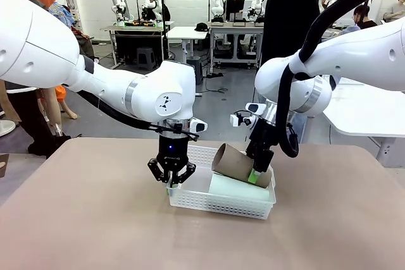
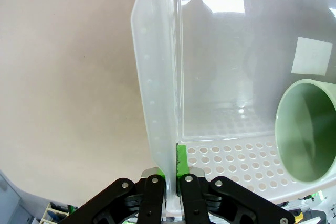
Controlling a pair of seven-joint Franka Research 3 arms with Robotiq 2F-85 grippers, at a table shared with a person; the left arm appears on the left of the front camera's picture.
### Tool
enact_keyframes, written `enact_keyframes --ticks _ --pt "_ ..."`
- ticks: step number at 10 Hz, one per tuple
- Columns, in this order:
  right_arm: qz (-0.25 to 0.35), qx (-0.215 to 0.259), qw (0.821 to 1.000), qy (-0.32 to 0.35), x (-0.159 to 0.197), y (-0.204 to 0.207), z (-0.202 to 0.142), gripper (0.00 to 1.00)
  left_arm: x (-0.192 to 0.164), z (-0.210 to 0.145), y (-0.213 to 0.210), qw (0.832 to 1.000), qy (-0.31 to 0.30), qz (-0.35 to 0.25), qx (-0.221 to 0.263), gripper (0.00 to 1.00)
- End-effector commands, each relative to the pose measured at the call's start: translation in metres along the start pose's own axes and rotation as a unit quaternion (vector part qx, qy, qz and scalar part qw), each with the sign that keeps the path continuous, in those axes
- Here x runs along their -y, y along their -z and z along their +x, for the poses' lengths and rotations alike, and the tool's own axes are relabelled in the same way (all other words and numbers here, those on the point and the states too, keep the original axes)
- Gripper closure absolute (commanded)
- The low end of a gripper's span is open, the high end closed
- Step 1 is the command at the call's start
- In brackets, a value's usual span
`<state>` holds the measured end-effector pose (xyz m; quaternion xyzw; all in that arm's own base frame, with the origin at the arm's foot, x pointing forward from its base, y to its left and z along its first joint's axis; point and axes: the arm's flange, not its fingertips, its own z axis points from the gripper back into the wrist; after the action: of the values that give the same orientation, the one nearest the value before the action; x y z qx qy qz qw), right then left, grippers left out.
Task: Clean and organize the cups into the basket.
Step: Pick up the Reusable plastic cup from the right side of the table and stack it inside the Organizing basket in the center of the table.
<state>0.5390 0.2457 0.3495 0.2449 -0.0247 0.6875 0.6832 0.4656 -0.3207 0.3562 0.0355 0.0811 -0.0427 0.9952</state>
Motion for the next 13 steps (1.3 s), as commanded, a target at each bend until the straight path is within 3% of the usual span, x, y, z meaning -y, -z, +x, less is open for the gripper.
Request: enact_keyframes --ticks 1,9,11,13 --pt "-0.004 0.004 1.0 -0.002 -0.003 -0.005 0.0 0.0 -0.004 0.0 0.003 1.0 0.001 0.003 -0.002 1.0" --pt "-0.066 0.064 0.996 0.013 -0.031 -0.057 0.007 0.0 -0.004 0.0 0.003 1.0 0.001 0.003 -0.002 1.0" --pt "-0.071 0.095 0.993 0.003 -0.053 -0.077 -0.007 0.0 -0.004 0.0 0.003 1.0 0.001 0.003 -0.002 1.0" --pt "-0.066 0.168 0.983 -0.022 -0.094 -0.102 -0.054 0.0 -0.004 0.0 0.003 1.0 0.001 0.003 -0.002 1.0"
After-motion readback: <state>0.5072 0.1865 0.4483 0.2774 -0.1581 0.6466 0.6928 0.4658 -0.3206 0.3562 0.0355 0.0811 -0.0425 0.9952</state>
